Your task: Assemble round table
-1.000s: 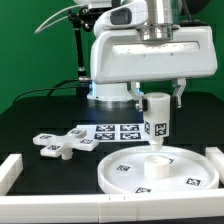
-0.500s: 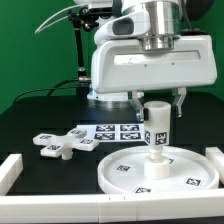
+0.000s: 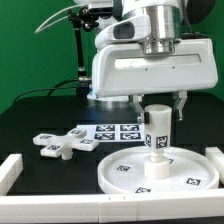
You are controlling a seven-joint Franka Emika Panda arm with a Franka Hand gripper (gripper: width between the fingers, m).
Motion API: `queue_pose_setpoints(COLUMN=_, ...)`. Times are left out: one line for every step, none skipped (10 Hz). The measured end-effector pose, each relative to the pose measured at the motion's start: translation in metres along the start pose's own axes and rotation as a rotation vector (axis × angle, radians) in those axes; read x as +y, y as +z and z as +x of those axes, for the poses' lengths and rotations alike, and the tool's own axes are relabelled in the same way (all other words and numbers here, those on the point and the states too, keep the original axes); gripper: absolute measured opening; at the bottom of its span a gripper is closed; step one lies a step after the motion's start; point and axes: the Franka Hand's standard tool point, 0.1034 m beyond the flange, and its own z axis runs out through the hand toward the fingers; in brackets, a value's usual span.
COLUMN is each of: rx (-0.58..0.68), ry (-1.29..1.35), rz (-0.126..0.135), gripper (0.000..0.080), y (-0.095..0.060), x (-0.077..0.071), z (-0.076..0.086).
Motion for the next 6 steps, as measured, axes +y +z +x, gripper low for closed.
queue_pose_setpoints(rx=-0.005, ry=0.0, rz=0.001, gripper=0.041, y=0.0035, x=-0.0002, z=-0.001)
queue_pose_setpoints(rx=-0.01, ry=-0.007, rz=0.003, gripper=0.041, y=0.0077, x=0.0001, z=-0.0023)
queue_pose_setpoints(rx=-0.017, ry=-0.01, rz=0.004, gripper=0.041, y=0.0117, x=-0.0002, z=-0.0047)
queue_pose_setpoints(rx=-0.011, ry=-0.01, rz=0.002, gripper=0.041, y=0.0127, x=0.0002, z=-0.0037)
queue_pose_setpoints(rx=-0.003, ry=-0.01, rz=-0.001, gripper=0.041, y=0.0128, x=0.0004, z=-0.0033)
queue_pose_setpoints(rx=0.014, ry=-0.01, rz=-0.007, gripper=0.041, y=0.0127, x=0.0006, z=-0.0034)
